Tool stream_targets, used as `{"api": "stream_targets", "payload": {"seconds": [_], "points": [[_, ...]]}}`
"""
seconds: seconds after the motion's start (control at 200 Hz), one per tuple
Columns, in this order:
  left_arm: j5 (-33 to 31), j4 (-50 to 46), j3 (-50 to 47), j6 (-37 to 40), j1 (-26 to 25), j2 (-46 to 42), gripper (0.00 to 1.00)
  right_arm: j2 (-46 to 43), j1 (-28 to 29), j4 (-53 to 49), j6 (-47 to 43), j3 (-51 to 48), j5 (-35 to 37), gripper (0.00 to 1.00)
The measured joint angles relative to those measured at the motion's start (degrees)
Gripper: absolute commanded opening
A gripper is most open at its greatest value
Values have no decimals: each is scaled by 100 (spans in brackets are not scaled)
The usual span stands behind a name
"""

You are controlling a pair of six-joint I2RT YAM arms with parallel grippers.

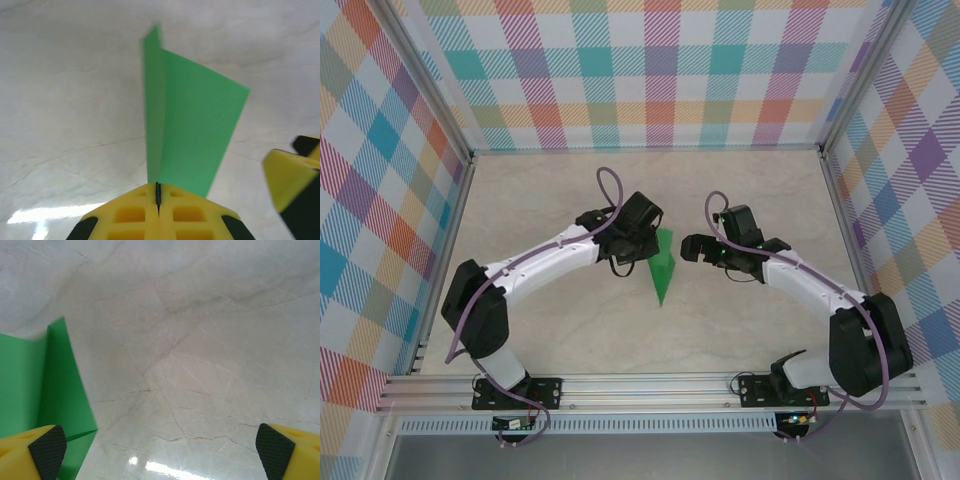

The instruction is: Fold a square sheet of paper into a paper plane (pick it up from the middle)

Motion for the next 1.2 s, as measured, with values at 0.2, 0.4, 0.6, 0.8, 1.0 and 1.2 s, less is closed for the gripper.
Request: {"api": "stream_targets", "payload": {"seconds": [0.2, 0.4, 0.6, 0.8, 1.0, 1.2], "points": [[651, 1132, -925, 107, 181, -120, 0, -57, 0, 15, -44, -2, -503, 97], [933, 2199, -1947, -83, 293, -98, 0, 44, 155, 96, 24, -2, -791, 82], [807, 2747, -2763, -417, 365, -94, 0, 297, 686, 173, 212, -17, -846, 69], [715, 2889, -3134, -590, 376, -199, 0, 850, 1464, 98, 334, 44, -763, 61], [717, 3003, -3206, -610, 396, -254, 0, 1303, 1840, 4, 348, 210, -743, 62], [717, 3029, -3206, -610, 396, -260, 0, 1309, 1904, -24, 323, 271, -734, 50]]}}
